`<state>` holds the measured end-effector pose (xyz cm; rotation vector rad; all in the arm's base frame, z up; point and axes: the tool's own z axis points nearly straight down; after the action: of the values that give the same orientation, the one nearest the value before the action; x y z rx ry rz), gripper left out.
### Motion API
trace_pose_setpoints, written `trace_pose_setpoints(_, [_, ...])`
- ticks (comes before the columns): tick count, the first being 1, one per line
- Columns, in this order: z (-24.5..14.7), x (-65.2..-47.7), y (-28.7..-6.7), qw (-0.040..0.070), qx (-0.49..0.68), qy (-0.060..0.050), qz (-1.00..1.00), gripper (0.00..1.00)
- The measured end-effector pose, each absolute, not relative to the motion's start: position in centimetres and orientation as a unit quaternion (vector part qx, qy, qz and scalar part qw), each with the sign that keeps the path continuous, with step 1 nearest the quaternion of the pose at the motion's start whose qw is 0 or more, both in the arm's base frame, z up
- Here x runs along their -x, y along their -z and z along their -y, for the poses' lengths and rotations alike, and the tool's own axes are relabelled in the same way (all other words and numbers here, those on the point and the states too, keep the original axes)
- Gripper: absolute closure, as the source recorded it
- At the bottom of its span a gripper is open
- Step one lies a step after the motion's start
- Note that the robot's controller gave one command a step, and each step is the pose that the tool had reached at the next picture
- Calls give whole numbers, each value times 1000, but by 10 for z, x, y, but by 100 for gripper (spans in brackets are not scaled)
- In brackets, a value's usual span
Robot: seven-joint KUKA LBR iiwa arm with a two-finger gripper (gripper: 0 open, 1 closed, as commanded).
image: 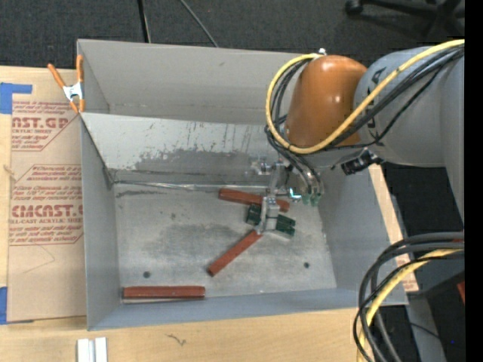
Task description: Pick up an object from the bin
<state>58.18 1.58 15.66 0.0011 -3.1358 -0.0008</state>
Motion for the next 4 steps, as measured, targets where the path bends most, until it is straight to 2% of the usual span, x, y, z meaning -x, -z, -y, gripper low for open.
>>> trace_pose_setpoints(1, [-38, -547, -68, 1, -145, 1, 989, 0])
trace_pose_setpoints(2, [-58, -520, -101, 0, -185, 1, 983, 0])
trace_pose_setpoints(3, [-64, -517, -99, 0, -191, 1, 982, 0])
trace_pose_setpoints(4, [-68, -523, -68, 1, -215, 0, 977, 0])
